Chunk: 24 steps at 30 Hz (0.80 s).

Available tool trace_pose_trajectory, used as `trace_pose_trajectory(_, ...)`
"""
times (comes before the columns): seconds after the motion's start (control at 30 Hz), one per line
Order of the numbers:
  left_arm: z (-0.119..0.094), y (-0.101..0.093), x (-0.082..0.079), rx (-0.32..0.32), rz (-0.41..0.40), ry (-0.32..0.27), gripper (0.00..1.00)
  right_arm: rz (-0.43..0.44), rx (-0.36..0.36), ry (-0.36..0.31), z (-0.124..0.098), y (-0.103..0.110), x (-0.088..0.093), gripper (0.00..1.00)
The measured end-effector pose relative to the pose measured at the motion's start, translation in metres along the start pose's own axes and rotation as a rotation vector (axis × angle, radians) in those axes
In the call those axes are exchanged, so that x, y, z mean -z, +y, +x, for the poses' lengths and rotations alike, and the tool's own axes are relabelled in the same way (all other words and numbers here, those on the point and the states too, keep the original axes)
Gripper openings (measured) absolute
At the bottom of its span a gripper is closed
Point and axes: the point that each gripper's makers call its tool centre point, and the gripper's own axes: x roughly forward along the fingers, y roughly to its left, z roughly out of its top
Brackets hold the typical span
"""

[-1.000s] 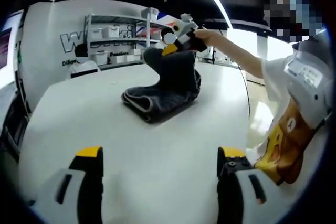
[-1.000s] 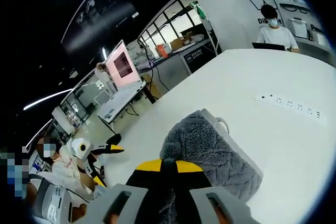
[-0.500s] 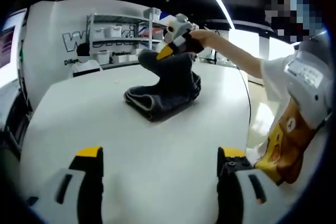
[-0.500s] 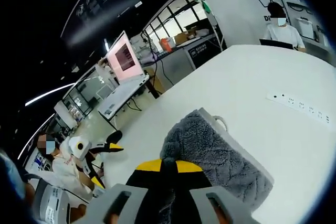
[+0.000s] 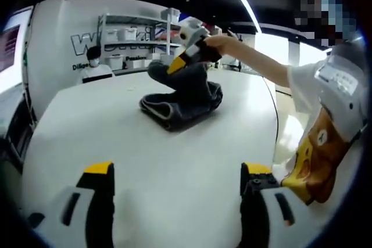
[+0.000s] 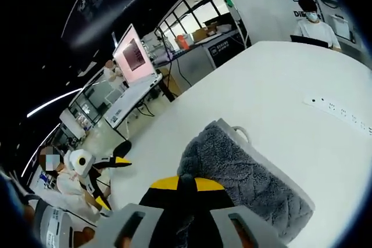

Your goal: Fold the towel on the table until its edges align and the towel forms a compact rectangular stack.

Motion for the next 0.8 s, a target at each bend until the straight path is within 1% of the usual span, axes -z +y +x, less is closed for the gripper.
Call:
trace_pose_trajectory(0.13, -0.002, 0.000, 0.002, -0.002, -0.002, 0.001, 0.94, -0.013, 0.030, 0.021, 0.008, -0.005, 0.000, 0.07)
trace_pose_trajectory(0.3, -0.003, 0.002, 0.004, -0.007, -0.010, -0.001, 0.94, -0.016, 0.034, 0.038, 0.018, -0.005, 0.000, 0.07)
trace_pose_trajectory(0.4, -0.005, 0.002, 0.005, -0.008, -0.012, -0.002, 0.94, -0.030, 0.057, 0.065, 0.024, -0.009, 0.002, 0.07)
trace_pose_trajectory(0.53, -0.005, 0.002, 0.006, -0.007, -0.014, -0.006, 0.94, -0.032, 0.066, 0.077, 0.028, -0.013, 0.002, 0.07)
trace_pose_trajectory(0.8, -0.004, 0.000, 0.007, 0.000, -0.019, -0.008, 0.94, -0.047, 0.087, 0.119, 0.042, -0.018, 0.009, 0.07)
